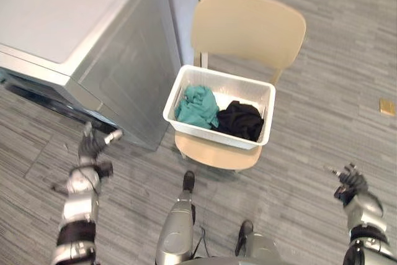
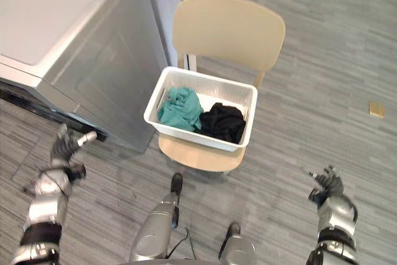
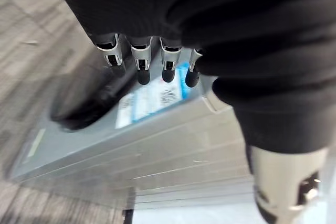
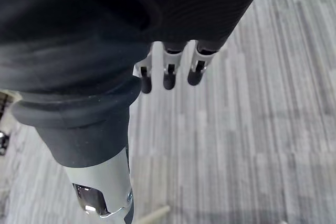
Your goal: Pick up the laundry basket with both hands and put the clothes into the washing machine.
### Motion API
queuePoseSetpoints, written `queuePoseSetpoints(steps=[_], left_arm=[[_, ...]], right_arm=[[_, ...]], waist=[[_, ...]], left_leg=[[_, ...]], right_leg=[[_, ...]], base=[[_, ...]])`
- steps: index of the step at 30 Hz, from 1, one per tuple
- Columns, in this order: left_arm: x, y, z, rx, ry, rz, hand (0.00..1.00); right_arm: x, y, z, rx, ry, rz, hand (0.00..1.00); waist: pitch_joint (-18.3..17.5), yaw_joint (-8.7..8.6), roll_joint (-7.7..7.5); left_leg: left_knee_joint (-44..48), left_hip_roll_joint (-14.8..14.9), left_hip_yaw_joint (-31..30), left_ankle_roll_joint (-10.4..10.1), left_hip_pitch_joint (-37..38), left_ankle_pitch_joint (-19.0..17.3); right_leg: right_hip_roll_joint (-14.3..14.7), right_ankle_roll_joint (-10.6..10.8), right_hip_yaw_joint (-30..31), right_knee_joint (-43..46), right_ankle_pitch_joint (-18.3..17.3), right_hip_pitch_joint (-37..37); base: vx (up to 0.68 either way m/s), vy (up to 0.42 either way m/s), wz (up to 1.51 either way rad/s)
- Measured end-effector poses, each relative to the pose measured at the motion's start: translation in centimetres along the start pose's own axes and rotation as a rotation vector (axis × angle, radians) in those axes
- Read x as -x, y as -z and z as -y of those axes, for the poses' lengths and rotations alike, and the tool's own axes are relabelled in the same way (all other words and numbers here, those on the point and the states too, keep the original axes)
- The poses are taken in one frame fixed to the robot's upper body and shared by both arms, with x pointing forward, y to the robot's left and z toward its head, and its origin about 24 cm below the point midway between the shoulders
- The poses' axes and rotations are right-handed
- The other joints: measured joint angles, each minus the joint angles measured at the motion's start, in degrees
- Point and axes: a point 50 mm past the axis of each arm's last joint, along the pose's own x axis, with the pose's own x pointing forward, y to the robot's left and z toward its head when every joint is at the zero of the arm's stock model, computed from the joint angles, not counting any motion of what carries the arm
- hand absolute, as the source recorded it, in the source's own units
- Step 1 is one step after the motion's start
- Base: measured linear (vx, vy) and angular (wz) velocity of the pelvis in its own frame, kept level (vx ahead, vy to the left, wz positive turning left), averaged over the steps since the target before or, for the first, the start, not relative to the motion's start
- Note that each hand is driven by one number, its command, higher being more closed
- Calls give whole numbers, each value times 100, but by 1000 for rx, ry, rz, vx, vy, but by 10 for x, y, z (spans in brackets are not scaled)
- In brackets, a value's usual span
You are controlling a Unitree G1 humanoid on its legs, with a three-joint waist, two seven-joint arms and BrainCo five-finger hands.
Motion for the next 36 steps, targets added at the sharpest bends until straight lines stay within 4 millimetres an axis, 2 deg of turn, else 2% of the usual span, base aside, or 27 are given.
queuePoseSetpoints(steps=[1, 2, 4, 5, 7, 9, 11, 13, 15, 18, 20, 23, 25, 26, 27, 28, 29, 30, 31, 32, 33, 34, 36], left_arm=[[11, 31, 4, 36, -5, -113, 0], [18, 48, 6, 48, -7, -174, 0], [51, 114, 16, 113, -15, -453, 0], [61, 129, 18, 135, -32, -524, 0], [102, 174, 22, 224, -102, -754, 0], [131, 195, 18, 293, -168, -872, 0], [161, 212, 13, 344, -236, -989, 0], [171, 216, 10, 322, -241, -1027, 0], [183, 221, 8, 294, -236, -1060, 0], [183, 221, 18, 280, -192, -1057, 0], [173, 216, 21, 221, -132, -1028, 0], [161, 209, 27, 165, -76, -967, 0], [142, 196, 39, 141, -23, -870, 0], [138, 192, 44, 141, -12, -848, 0], [131, 186, 54, 136, 20, -811, 0], [121, 179, 62, 122, 55, -772, 0], [118, 177, 63, 117, 58, -759, 0], [118, 177, 65, 123, 50, -759, 0], [121, 180, 61, 120, 34, -774, 0], [127, 186, 55, 122, 11, -810, 0], [138, 194, 48, 138, -28, -859, 0], [148, 201, 42, 153, -64, -900, 0], [160, 208, 39, 180, -95, -957, 0]], right_arm=[[6, 23, -6, -15, -11, -58, 0], [10, 36, -10, -25, -18, -90, 0], [28, 86, -27, -60, -60, -239, 0], [34, 100, -31, -71, -66, -287, 0], [64, 155, -41, -113, -65, -496, 0], [87, 186, -46, -171, -43, -620, 0], [98, 198, -30, -230, 22, -662, 0], [105, 205, -26, -239, 40, -692, 0], [118, 217, -19, -250, 64, -739, 0], [117, 216, -18, -214, 46, -742, 0], [114, 214, -23, -132, -6, -738, 0], [108, 208, -27, -28, -68, -718, 0], [92, 192, -26, 103, -122, -667, 0], [88, 188, -28, 135, -138, -652, 0], [81, 180, -31, 161, -142, -619, 0], [76, 173, -33, 162, -141, -586, 0], [74, 171, -36, 160, -144, -574, 0], [69, 165, -44, 155, -148, -549, 0], [66, 162, -47, 149, -153, -537, 0], [62, 157, -52, 144, -164, -518, 0], [62, 155, -58, 127, -176, -509, 0], [62, 155, -64, 101, -184, -502, 0], [63, 155, -70, 70, -189, -499, 0]], waist=[[-174, 2, -4], [-261, 1, -10], [-494, -8, -23], [-553, -18, -33], [-772, -24, -80], [-876, -34, -139], [-1009, -52, -189], [-968, -51, -219], [-1131, -61, -205], [-1232, -214, -143], [-1217, -315, -141], [-1150, -311, -104], [-1008, -292, 85], [-982, -296, 152], [-903, -285, 287], [-779, -256, 395], [-699, -250, 290], [-598, -272, 334], [-562, -272, 281], [-516, -289, 208], [-506, -284, 193], [-502, -299, 188], [-503, -314, 191]], left_leg=[[-102, 11, -30, -30, 76, 29], [-148, 11, -36, -44, 112, 52], [-440, 6, -20, -67, 432, 149], [-516, 10, -16, -80, 499, 183], [-811, 27, -12, -107, 737, 274], [-815, 24, 14, -121, 837, 272], [-842, 16, 108, -114, 1015, 238], [-833, -5, 168, -130, 1269, 209], [-857, -5, 186, -163, 1453, 126], [-851, 18, -11, -163, 1424, 123], [-815, 6, -291, -163, 1347, 123], [-747, -3, -584, -163, 1155, 123], [-368, -29, -1184, -207, 534, 130], [-356, -45, -1368, -250, 376, 120], [-509, -80, -1690, -495, 160, -78], [-684, -121, -1705, -710, -40, -664], [-750, -134, -1495, -588, -114, -905], [-303, -230, -449, 1, -427, -765], [256, -307, 3, 182, -542, -668], [1248, -343, 437, 303, -628, -624], [2380, -184, 647, 420, -545, -994], [2912, 78, 643, 254, -368, -1602], [2859, 489, 742, 124, -100, -1935]], right_leg=[[30, -19, -34, -44, -10, 68], [42, -30, -58, -68, -16, 96], [60, -50, -78, -157, -28, 298], [68, -53, -78, -189, -29, 346], [89, -69, -72, -235, -38, 446], [82, -73, -43, -289, -40, 553], [56, -113, 49, -387, -32, 712], [23, -71, 70, -409, -6, 952], [7, -118, 73, -414, -63, 1121], [98, -165, -57, -348, -129, 1170], [191, -170, -320, -344, -172, 1264], [300, -214, -580, -279, -216, 1263], [467, -266, -1010, 31, -273, 990], [508, -313, -1141, 139, -309, 863], [574, -359, -1447, 274, -353, 680], [593, -501, -1733, 340, -381, 505], [502, -602, -1889, 343, -352, 454], [144, -610, -2380, 550, -326, 271], [-49, -574, -2534, 643, -292, 199], [-273, -532, -2661, 703, -228, 167], [-438, -570, -2806, 751, -147, 181], [-515, -560, -2917, 817, -100, 206], [-573, -464, -3097, 866, -45, 272]], base=[[2, -76, 15], [8, -73, 8], [13, -64, -3], [11, -60, -6], [15, -60, -4], [20, -43, -8], [25, -26, -20], [15, -8, -11], [-54, -45, -2], [-115, -52, 30], [-113, -50, 62], [-119, -45, 70], [-162, -44, 104], [-183, -56, 114], [-189, -77, 145], [-239, -70, 158], [-244, 13, 181], [-186, 64, 129], [-113, 69, 119], [-78, -4, 73], [-106, 23, 79], [-107, 53, 64], [-69, 151, 49]])
